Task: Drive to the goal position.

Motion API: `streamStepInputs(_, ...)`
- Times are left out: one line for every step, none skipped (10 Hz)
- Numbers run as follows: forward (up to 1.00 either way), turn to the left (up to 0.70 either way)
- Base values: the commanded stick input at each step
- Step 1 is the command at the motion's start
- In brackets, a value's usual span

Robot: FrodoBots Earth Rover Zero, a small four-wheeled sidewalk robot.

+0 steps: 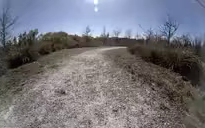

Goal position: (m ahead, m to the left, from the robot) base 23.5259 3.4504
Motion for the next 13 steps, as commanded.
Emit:
streamStepInputs(0.50,0.00)
streamStepInputs(0.50,0.00)
streamStepInputs(0.50,0.00)
streamStepInputs(0.50,0.00)
streamStepInputs(0.50,0.00)
streamStepInputs(0.50,0.00)
streamStepInputs(0.50,0.00)
streamStepInputs(0.50,0.00)
streamStepInputs(0.50,0.00)
streamStepInputs(0.50,0.00)
streamStepInputs(0.50,0.00)
streamStepInputs(0.50,0.00)
streamStepInputs(0.50,0.00)
